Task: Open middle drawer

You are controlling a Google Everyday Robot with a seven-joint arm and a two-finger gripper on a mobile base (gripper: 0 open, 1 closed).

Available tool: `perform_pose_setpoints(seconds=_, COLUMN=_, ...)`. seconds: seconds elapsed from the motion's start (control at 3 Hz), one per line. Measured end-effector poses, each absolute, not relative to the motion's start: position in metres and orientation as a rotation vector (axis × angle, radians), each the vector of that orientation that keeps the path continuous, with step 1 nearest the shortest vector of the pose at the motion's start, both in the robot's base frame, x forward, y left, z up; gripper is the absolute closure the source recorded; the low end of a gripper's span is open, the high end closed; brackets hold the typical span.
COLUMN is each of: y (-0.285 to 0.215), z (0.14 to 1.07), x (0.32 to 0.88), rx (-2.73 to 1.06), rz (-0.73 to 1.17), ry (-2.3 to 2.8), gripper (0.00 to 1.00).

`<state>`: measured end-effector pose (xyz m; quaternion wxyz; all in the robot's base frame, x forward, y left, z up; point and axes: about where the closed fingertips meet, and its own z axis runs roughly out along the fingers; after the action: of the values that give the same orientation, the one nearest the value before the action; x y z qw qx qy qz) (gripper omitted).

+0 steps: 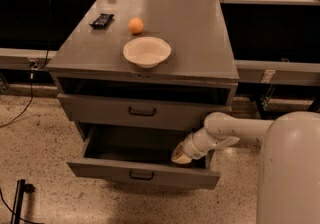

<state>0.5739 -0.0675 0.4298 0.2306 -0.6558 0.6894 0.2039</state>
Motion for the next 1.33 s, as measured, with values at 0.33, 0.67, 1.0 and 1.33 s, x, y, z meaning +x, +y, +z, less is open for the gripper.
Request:
perform_pose_setpoints(seconds=0.33, y=-0.064, z=0.428, x=0.566, rx=-1.810, rz=0.563, ry=1.902, gripper=1.00)
perform_pose_setpoints(seconds=0.67, y=-0.050, z=0.432, x=0.548, rx=-1.817, rz=0.550, ry=1.893, gripper=1.00)
perform_pose_setpoints(seconds=1.0, y=-0.041, z=0.432, x=0.524, rx=-1.810, rz=0.586, ry=1.903, gripper=1.00)
perform_pose_setpoints(seconds=1.33, y=-0.033, z=0.437, x=0.510, rx=-1.808, rz=0.634, ry=1.877, gripper=1.00)
